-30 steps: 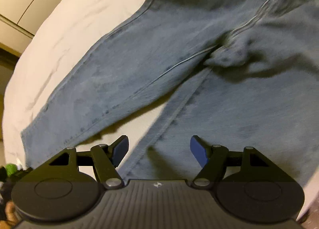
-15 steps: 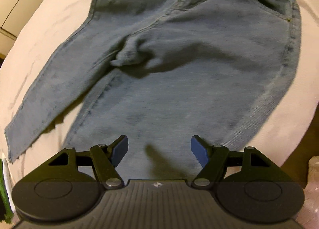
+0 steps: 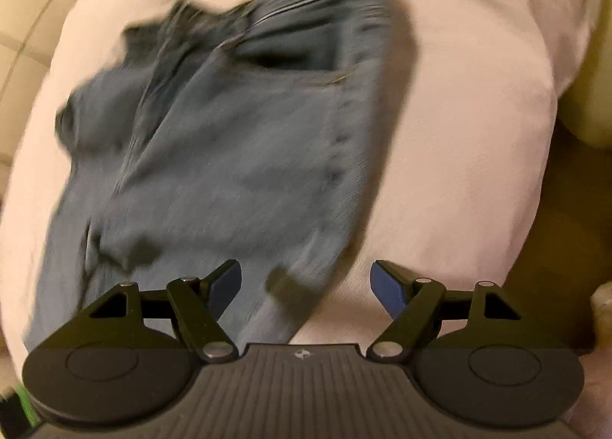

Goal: Fold clothes

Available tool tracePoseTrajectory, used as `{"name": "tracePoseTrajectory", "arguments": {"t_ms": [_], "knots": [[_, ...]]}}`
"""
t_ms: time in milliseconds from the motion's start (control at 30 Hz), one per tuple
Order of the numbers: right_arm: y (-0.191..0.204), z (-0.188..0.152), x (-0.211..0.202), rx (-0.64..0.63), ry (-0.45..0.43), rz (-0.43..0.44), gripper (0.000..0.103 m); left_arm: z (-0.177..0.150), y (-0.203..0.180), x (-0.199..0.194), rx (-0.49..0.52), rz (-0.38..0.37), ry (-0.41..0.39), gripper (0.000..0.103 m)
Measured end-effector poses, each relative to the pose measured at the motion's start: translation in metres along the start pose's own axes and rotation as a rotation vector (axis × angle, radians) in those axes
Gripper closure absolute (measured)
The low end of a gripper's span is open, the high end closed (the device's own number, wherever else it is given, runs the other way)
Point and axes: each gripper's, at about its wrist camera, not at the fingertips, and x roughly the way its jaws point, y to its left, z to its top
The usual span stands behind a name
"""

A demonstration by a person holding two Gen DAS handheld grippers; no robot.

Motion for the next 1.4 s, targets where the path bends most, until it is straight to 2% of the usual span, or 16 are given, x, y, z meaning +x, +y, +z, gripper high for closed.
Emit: {"name": "tracePoseTrajectory", "arguments": {"t_ms": [67, 100, 133, 167, 200, 300, 433, 533, 633, 667, 767, 833, 933, 1067, 1200, 1400], "knots": [[-0.009, 0.001, 0.005, 0.053, -0.037, 0.072, 0.029, 0.007, -0.006, -0.009, 0.059, -0.011, -0.017, 0.095], [-0.010, -0.001, 0.005, 0.058, -0.057, 0.097, 0.059, 0.010, -0.011, -0.016, 0.103, -0.008, -0.028, 0.095], [-0.008, -0.004, 0.005, 0.048, -0.064, 0.080, 0.071, 0.013, -0.016, -0.025, 0.144, -0.010, -0.044, 0.094], [-0.007, -0.007, 0.003, 0.029, -0.063, 0.054, 0.101, 0.015, -0.021, -0.034, 0.183, -0.013, -0.063, 0.094], [-0.008, -0.011, -0.004, 0.018, -0.075, 0.054, 0.101, 0.017, -0.024, -0.046, 0.211, -0.024, -0.082, 0.094], [-0.005, -0.025, -0.035, 0.004, -0.097, 0.104, 0.102, 0.022, -0.017, -0.084, 0.268, -0.027, -0.141, 0.094], [-0.002, -0.049, -0.039, -0.050, -0.043, 0.086, 0.102, 0.035, 0.012, -0.066, 0.306, 0.038, -0.106, 0.093], [-0.003, -0.063, -0.014, -0.067, -0.014, 0.001, 0.088, 0.026, 0.017, -0.013, 0.385, 0.110, -0.012, 0.093], [0.003, -0.071, -0.005, -0.066, 0.012, -0.064, 0.064, 0.007, 0.005, 0.000, 0.524, 0.174, -0.036, 0.091], [0.009, -0.072, -0.008, -0.084, 0.023, -0.094, 0.048, 0.006, 0.006, -0.003, 0.532, 0.182, -0.029, 0.086], [0.027, -0.076, -0.022, -0.190, 0.043, -0.215, 0.045, 0.010, 0.010, -0.018, 0.504, 0.198, 0.009, 0.077], [0.033, -0.073, -0.036, -0.199, 0.029, -0.242, 0.045, 0.015, 0.010, -0.032, 0.472, 0.206, 0.033, 0.080], [0.044, -0.062, -0.051, -0.214, 0.017, -0.215, 0.045, 0.007, -0.020, -0.052, 0.518, 0.176, 0.050, 0.079], [0.075, -0.042, -0.053, -0.381, 0.052, -0.194, 0.045, -0.031, -0.095, -0.072, 0.587, 0.067, 0.042, 0.077], [0.087, -0.008, -0.052, -0.504, 0.108, -0.091, 0.045, -0.104, -0.179, -0.089, 0.645, -0.055, 0.041, 0.077], [0.059, 0.054, -0.073, -0.661, 0.189, 0.052, 0.045, -0.245, -0.310, -0.113, 0.742, -0.194, 0.075, 0.076]]}}
